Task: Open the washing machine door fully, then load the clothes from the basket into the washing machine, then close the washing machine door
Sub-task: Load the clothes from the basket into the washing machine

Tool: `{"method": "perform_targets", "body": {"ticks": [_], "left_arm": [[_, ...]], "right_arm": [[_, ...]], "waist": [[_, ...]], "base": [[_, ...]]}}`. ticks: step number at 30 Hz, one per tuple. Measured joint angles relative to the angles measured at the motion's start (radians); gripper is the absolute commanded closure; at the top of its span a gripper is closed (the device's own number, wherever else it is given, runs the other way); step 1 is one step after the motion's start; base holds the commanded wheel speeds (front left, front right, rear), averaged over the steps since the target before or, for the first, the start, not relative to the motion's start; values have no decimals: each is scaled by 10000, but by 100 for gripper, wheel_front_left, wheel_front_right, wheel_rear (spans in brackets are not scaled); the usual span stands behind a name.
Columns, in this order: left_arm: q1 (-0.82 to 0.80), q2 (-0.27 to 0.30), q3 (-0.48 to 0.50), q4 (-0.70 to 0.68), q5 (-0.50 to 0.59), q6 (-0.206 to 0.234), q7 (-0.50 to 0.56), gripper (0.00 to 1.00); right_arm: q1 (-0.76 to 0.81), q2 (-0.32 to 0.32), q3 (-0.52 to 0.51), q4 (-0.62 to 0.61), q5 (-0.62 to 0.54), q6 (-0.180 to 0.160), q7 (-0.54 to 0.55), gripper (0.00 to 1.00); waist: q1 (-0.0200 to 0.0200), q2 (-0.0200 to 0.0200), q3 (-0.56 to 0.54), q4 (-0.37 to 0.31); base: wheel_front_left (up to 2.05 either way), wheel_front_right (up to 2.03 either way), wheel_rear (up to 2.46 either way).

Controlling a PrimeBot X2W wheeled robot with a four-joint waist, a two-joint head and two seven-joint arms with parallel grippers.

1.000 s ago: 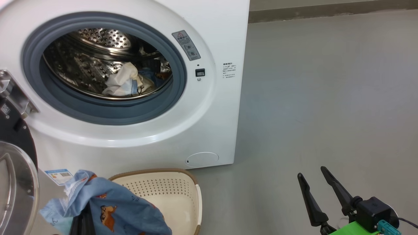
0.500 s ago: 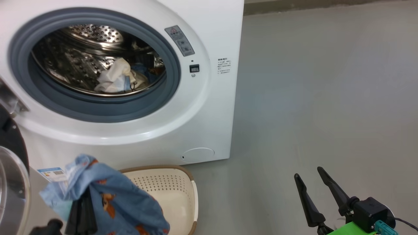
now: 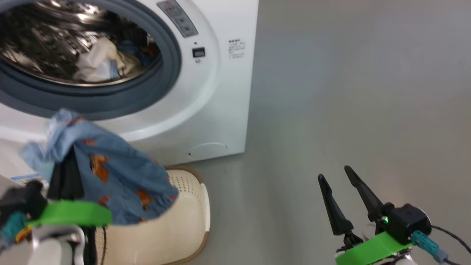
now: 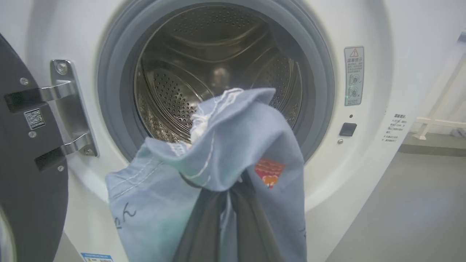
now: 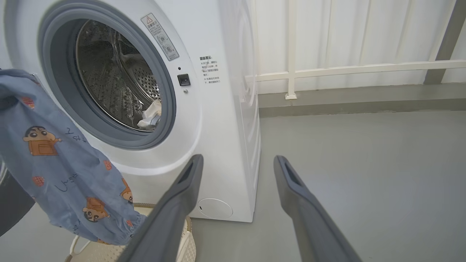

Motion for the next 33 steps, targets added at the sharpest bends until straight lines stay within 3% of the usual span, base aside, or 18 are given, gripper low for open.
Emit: {"method": "perform_targets", "body": {"ticks": [13,33], "left_arm": [[-3701,692,424,2025,88,-238,-100,100],[-7046,1289,1250,4002,1045,-656,-102,100]], "right_arm": [[-1285,219,146,-263,-313,0,0,0],[-2661,272,663,-499,-527,0,0,0]], "waist": [[0,0,1784,-453],[0,0,3879,-1249]], "base": [[0,0,0],[0,0,0]]}}
